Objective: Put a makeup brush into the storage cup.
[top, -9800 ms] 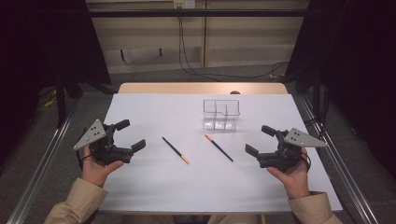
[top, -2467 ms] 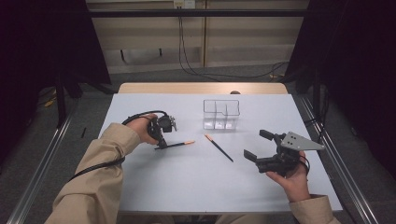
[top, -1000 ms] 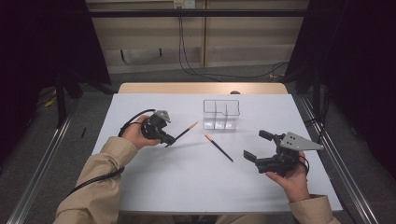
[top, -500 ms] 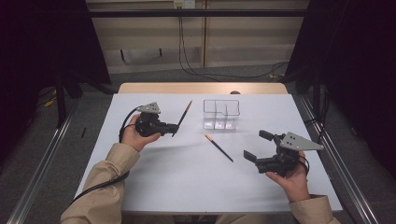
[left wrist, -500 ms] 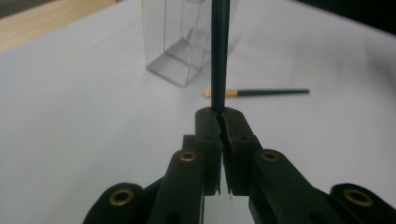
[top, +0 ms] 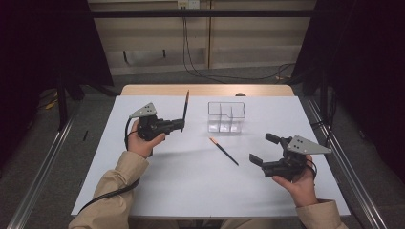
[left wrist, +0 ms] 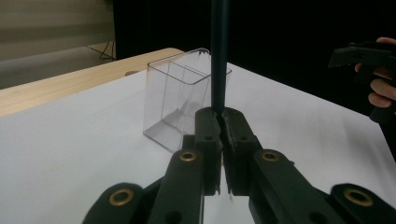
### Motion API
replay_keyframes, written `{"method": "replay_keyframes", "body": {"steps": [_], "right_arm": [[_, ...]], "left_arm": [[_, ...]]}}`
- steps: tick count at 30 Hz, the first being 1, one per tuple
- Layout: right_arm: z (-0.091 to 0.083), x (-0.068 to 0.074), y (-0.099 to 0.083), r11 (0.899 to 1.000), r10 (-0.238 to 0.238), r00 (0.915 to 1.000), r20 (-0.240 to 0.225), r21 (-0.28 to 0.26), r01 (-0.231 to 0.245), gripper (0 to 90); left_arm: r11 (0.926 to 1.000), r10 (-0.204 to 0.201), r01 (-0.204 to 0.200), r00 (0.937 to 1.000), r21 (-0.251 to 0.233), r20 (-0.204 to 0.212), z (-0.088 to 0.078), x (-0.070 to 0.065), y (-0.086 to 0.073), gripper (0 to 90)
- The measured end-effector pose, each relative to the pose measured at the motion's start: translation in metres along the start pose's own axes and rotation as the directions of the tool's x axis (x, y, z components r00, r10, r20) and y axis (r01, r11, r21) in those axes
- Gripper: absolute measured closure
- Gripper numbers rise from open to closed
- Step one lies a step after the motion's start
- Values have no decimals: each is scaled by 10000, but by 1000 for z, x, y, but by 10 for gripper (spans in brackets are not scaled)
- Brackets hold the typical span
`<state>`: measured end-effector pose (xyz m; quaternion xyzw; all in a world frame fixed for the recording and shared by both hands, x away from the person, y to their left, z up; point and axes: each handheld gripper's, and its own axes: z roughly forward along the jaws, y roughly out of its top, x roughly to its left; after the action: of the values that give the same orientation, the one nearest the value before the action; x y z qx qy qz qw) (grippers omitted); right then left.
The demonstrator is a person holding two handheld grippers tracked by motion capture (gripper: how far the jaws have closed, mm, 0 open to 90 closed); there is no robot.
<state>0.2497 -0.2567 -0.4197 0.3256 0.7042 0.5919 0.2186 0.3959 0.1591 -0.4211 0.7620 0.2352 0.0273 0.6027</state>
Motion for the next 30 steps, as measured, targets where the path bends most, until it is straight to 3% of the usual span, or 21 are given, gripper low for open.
{"method": "replay_keyframes", "body": {"steps": [16,22,30], "right_arm": [[1,1,0,10000,-51,10000,-57,14,51,31],[1,1,0,10000,-9,10000,-51,5,9,29],[2,1,0,10000,-22,9999,-100,12,23,30]], "left_arm": [[9995,320,-312,9957,-104,872,12,-26,2,858],[9988,488,-484,9886,-60,1426,20,-38,4,858],[9978,630,-654,9803,68,1870,30,-51,3,858]]}}
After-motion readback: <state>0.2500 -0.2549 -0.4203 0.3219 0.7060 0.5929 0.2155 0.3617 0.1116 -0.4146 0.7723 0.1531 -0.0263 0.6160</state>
